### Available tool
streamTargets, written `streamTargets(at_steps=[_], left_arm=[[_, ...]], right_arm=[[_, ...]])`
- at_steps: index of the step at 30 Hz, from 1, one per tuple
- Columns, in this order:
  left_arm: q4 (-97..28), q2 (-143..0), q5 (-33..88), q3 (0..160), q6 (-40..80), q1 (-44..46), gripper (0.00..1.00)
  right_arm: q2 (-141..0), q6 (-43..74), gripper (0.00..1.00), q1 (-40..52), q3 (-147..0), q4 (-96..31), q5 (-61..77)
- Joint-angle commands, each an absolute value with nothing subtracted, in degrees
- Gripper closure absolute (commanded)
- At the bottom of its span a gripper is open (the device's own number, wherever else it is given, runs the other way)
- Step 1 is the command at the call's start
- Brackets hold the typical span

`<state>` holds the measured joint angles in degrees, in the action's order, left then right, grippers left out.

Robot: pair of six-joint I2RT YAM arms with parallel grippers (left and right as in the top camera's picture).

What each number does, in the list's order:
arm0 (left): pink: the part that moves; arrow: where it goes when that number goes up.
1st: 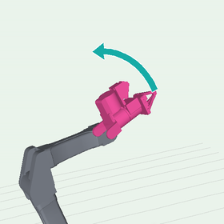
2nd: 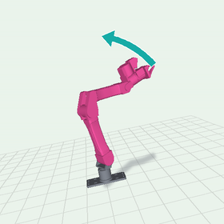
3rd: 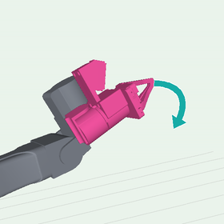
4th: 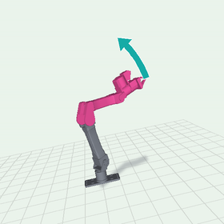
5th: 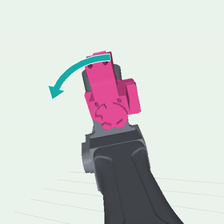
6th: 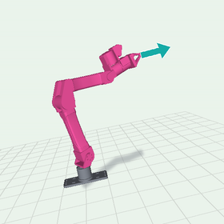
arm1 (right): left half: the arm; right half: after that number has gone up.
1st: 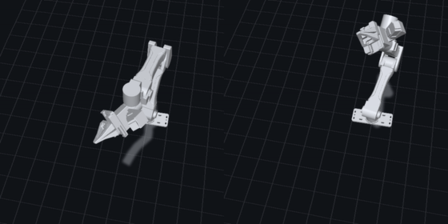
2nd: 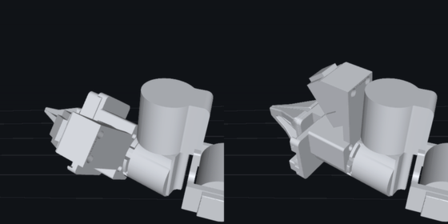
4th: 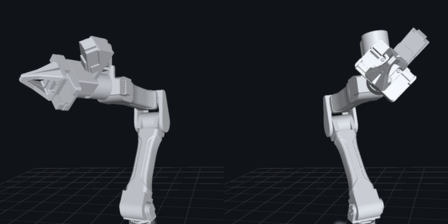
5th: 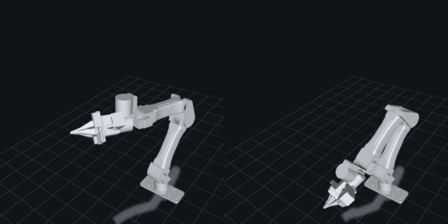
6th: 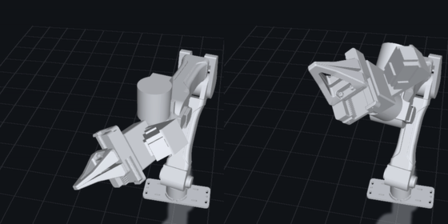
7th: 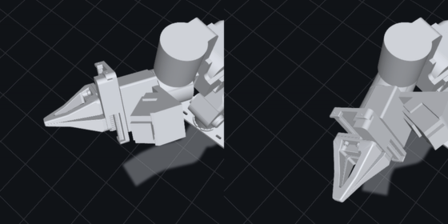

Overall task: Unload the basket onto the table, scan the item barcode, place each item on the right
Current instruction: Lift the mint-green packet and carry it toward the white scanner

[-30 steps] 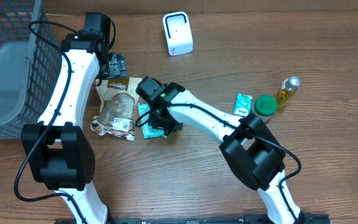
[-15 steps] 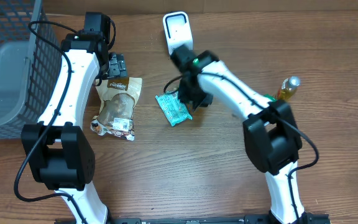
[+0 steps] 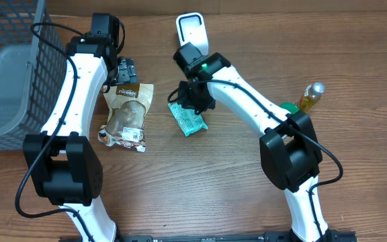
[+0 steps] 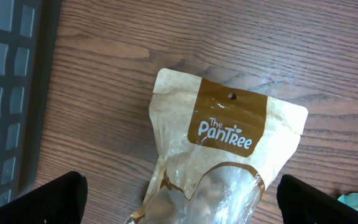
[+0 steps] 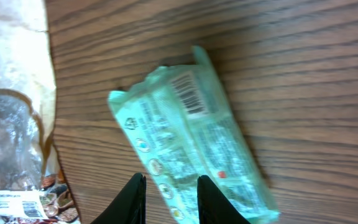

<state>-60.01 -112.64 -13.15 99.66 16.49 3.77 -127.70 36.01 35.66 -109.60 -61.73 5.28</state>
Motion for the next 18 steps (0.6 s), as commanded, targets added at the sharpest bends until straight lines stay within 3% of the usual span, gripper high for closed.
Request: streamTargets(at_steps=[1, 12, 15, 18], left_arm=[[-59.9, -112.4, -13.9, 100.3, 16.5, 4.2, 0.01], [-59.9, -112.4, -13.9, 100.3, 16.5, 4.2, 0.01], [-59.9, -112.4, -13.9, 100.3, 16.5, 4.2, 0.0], [-59.9, -112.4, -13.9, 100.3, 16.5, 4.2, 0.01]], right_arm=[[-128.1, 35.9, 0.76, 37.1, -110.6, -60.7, 1.2], [-128.1, 35.9, 0.8, 38.0, -110.5, -56.7, -8.6], [-128.1, 36.0, 0.94, 37.6, -109.9, -55.4, -11.0], [-128.1, 36.0, 0.96, 37.4, -108.2, -52.8, -13.0]])
